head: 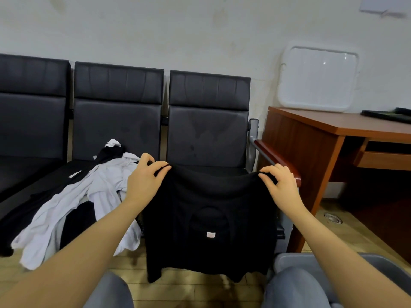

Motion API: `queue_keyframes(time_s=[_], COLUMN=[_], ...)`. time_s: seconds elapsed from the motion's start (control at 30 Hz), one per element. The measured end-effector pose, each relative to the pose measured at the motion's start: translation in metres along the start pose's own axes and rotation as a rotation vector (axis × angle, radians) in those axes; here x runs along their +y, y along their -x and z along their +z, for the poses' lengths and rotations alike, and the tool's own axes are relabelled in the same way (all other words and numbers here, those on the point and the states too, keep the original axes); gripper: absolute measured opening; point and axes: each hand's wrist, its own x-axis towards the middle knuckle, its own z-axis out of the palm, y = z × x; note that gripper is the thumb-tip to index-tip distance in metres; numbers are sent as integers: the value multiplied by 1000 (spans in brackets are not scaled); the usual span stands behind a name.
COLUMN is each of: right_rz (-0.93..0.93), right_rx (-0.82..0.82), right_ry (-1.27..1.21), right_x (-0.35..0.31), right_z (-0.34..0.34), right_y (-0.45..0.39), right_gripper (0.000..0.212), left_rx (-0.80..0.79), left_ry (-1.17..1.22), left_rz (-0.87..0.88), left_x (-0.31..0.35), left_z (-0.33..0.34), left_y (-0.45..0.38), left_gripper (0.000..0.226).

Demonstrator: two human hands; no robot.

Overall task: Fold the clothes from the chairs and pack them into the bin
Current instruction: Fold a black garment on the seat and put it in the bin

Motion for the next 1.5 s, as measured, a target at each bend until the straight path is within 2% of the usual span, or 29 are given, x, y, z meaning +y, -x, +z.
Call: queue_keyframes(time_s=[0.17, 0.4, 0.77, 0.87, 1.03, 1.13, 1.27, 1.4, 1.5], right_rz=[-49, 15, 229, 273, 269, 235, 215, 193, 235], right_rx=[39, 50, -291, -325, -380, -345, -189, -51, -14], right_ry=[77, 146, 231, 236, 263, 273, 250, 216, 166], right_x=[4, 29, 120, 145, 180, 201, 219, 220, 213], right_z=[-3, 33, 145, 178, 226, 248, 264, 266, 260], right_y=[2, -6, -59, -76, -111, -133, -163, -181, -176], right_gripper=[12, 14, 15, 15, 15, 16, 15, 13, 12], left_rx=[-12, -49, -252, -312, -361, -329, -223, -141, -131], left_ry=[-4, 98, 74, -3, -1, 4, 22, 30, 80], left_rz=[-49, -177, -426, -439, -454, -451, -475, -447, -470], left_x=[-7, -43, -109, -120, -144, -154, -159, -154, -146], left_z=[-1, 39, 166, 204, 264, 295, 318, 324, 317], left_y=[2, 0, -38, -52, -79, -101, -133, -155, -154], left_gripper=[18, 19, 12, 15, 16, 17, 17, 16, 16])
